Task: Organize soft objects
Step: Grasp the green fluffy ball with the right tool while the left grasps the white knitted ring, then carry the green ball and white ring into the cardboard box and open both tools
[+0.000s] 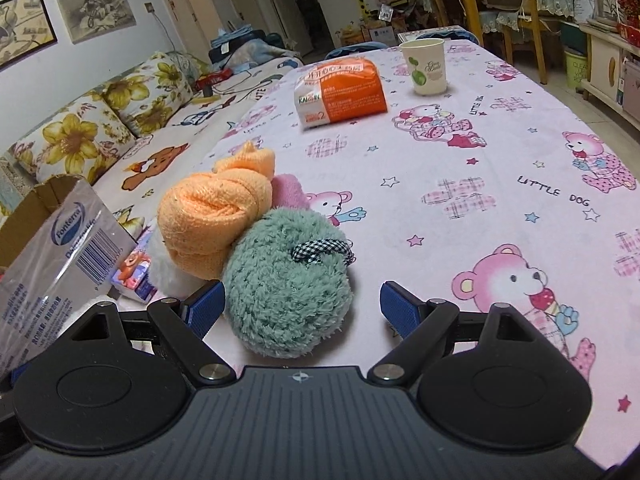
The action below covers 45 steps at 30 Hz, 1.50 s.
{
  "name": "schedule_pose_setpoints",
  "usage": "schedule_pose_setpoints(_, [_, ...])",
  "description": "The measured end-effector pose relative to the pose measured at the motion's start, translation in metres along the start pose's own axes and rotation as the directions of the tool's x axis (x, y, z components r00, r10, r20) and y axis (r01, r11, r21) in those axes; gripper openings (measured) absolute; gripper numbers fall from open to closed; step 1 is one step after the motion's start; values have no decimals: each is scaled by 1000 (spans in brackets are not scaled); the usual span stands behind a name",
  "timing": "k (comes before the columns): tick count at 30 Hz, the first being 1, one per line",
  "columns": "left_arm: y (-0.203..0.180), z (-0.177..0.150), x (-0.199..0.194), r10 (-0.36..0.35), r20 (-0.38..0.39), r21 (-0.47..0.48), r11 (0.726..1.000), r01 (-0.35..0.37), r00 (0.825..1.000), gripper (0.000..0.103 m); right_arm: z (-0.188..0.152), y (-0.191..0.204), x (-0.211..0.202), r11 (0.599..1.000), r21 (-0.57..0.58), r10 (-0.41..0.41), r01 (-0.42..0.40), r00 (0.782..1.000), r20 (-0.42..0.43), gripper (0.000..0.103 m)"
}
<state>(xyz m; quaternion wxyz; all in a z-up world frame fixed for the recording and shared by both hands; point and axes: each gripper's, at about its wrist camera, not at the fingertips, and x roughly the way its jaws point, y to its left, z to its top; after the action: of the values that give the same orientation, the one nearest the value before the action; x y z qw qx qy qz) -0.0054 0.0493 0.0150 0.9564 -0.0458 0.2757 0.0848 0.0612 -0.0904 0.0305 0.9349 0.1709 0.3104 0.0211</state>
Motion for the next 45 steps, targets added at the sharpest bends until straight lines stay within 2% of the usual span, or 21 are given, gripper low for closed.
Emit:
schedule_pose_setpoints(6, [1, 3, 13, 17, -29, -1, 1000, -17, 999, 99, 1, 4, 3, 999, -32, 7, -7, 1000, 7, 103])
schedule_pose_setpoints(9, [-3, 4, 19, 4, -45, 38, 999, -3, 999, 92, 2, 7, 7, 999, -46, 16, -16, 1000, 6, 103])
schedule_pose_setpoints(11, [-2, 5, 22, 26, -51, 35, 999, -24, 998, 81, 4, 6, 11, 999, -48, 27, -27, 1000, 0, 103])
schedule_pose_setpoints(15, [2, 7, 29, 30, -79, 27, 999, -28, 996, 71, 5, 8, 17, 999, -47, 21, -21, 1000, -1, 103])
schedule_pose_setpoints(19, [0, 9, 29, 17, -75, 40, 999, -14, 997, 60, 7, 10, 19, 999, -46, 19, -19, 1000, 7, 103])
schedule_pose_setpoints(22, [-3, 10, 30, 5, -76, 55, 998, -1, 997, 48, 7, 13, 20, 997, -67, 24, -24, 1000, 4, 92])
schedule_pose_setpoints(26, [-8, 12, 29, -25, -81, 73, 997, 31, 996, 33, 8, 17, 18, 996, -94, 15, -15, 1000, 1, 87])
schedule_pose_setpoints(32, [-8, 14, 28, -66, -92, 50, 996, 71, 994, 27, 10, 12, 11, 995, -97, -27, 27, 1000, 8, 84])
schedule_pose_setpoints(45, [-22, 18, 10, -223, -88, 46, 973, 227, 971, 26, 1, -9, -14, 989, -62, -133, 135, 990, 43, 84])
